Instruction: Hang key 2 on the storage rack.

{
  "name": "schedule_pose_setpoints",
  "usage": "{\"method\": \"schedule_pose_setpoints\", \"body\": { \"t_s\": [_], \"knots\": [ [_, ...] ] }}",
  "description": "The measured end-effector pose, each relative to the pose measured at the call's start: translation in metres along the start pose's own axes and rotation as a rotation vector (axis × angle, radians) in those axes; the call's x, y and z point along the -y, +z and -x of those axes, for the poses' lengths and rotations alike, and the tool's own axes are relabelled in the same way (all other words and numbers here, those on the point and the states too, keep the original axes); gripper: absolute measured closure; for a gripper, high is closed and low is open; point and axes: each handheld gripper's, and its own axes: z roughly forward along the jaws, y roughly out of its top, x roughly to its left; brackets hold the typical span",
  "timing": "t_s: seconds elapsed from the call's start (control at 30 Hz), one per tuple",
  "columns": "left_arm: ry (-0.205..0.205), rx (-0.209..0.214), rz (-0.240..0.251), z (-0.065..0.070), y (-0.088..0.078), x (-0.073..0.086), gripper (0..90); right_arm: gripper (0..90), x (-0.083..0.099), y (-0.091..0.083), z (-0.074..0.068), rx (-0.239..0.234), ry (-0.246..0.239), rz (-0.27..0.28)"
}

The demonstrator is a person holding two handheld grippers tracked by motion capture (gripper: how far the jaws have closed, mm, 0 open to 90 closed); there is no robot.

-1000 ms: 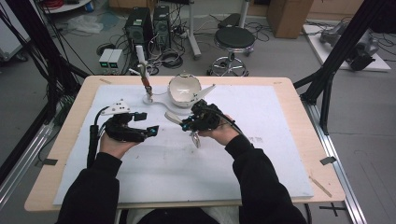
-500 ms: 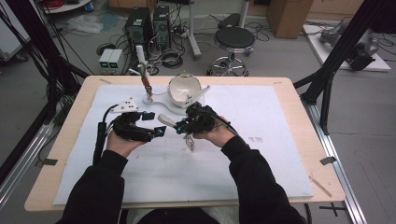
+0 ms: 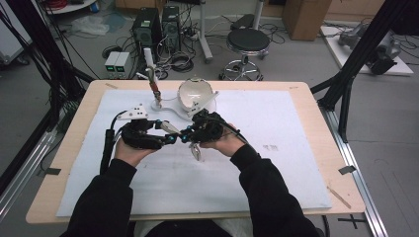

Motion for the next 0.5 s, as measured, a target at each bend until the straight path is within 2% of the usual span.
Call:
{"method": "schedule_pose_setpoints", "body": {
  "t_s": [0.23, 0.37, 0.5],
  "knots": [
    [0.012, -0.008, 0.014, 0.0004, -0.0027, -0.0002, 51.4, 82.3, -0.0001, 0.0022, -0.0006, 0.001, -0.006, -0.010],
    [0.010, 0.022, 0.057, 0.0004, -0.0069, -0.0014, 64.6, 82.3, 0.0004, 0.0022, 0.0008, 0.010, -0.003, -0.013],
    [0.016, 0.040, 0.069, 0.0012, -0.0076, -0.0016, 71.9, 82.3, 0.0003, 0.0038, 0.0002, 0.017, -0.008, -0.018]
  ]
}}
